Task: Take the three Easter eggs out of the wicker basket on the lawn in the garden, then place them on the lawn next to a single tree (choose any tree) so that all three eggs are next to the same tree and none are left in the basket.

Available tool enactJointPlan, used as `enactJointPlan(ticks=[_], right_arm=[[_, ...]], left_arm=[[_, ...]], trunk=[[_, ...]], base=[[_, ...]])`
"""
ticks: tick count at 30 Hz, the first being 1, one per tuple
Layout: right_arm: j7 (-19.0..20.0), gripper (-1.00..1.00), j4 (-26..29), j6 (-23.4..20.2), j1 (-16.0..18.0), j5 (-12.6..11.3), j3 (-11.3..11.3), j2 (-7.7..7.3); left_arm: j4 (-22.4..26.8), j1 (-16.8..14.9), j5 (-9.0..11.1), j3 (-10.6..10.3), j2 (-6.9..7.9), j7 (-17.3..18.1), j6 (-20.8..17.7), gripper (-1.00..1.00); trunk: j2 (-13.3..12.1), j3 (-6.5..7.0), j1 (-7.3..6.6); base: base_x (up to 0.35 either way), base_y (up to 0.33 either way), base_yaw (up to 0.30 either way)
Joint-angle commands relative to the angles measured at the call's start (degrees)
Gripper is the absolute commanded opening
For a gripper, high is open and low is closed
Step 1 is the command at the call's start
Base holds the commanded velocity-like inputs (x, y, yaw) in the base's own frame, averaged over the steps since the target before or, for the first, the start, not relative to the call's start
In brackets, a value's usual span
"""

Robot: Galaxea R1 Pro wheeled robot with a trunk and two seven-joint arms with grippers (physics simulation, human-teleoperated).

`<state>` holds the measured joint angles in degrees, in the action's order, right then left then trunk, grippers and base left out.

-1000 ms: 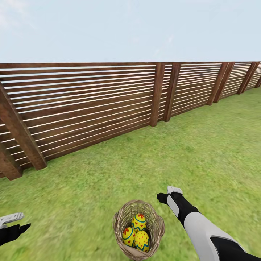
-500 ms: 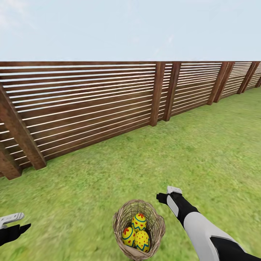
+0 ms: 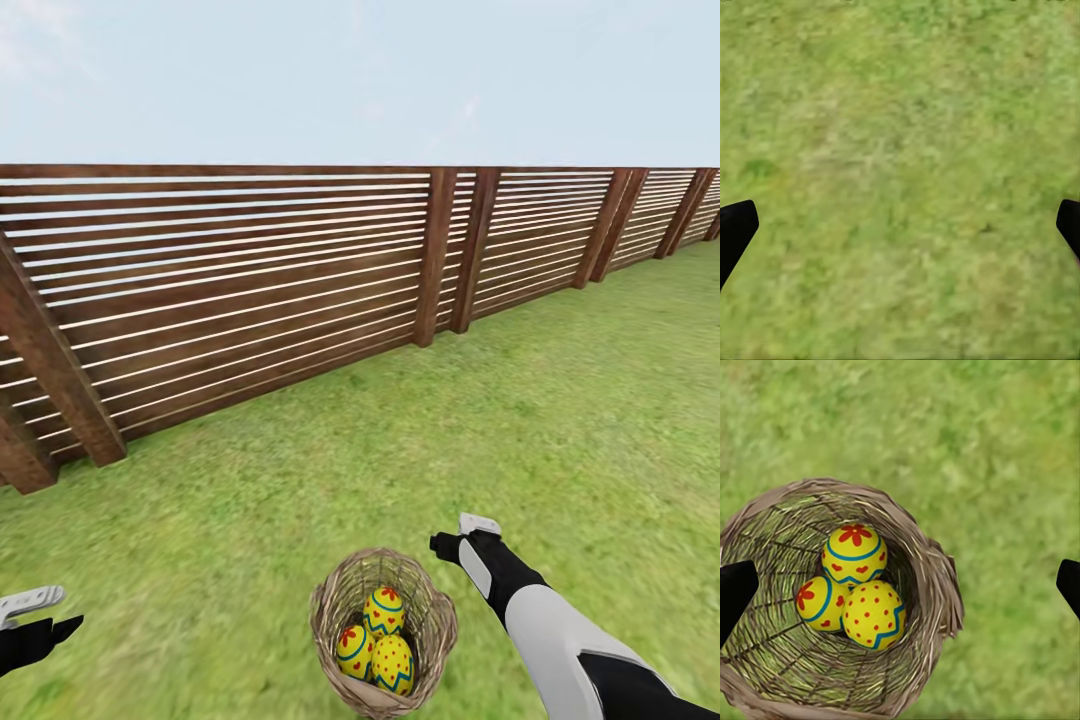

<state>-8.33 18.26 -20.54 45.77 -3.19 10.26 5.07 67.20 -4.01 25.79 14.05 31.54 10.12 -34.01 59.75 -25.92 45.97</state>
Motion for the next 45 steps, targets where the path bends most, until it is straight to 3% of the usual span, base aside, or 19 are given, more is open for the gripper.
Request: enactJointPlan(ticks=[1, 20, 34, 45], right_arm=[[-0.29, 1.0, 0.1, -0.28, 0.02, -0.36, 0.06, 0.03], [-0.28, 1.0, -0.27, -0.46, -0.39, -0.41, 0.12, -0.24], [-0.14, 1.0, -2.0, -0.96, -0.76, -0.37, -0.16, 0.4], [2.45, 1.0, -2.87, -0.53, -1.66, -0.41, 0.09, 0.45]], left_arm=[[0.03, -0.04, 0.16, 0.1, 0.0, 0.19, -0.28, 1.0], [0.17, 0.01, 0.16, -0.05, -0.5, 0.27, 0.1, 1.0], [0.28, 0.04, 0.22, 0.05, -0.47, 0.42, 0.17, 1.0], [0.33, 0.05, 0.22, -0.06, -0.51, 0.53, 0.17, 1.0]], trunk=[[0.46, -0.25, 0.23], [8.08, -3.66, 4.4], [13.7, -6.17, 7.48], [18.11, -8.15, 9.89]], base=[[0.0, 0.0, 0.0], [0.0, 0.0, 0.0], [0.0, 0.0, 0.0], [0.0, 0.0, 0.0]])
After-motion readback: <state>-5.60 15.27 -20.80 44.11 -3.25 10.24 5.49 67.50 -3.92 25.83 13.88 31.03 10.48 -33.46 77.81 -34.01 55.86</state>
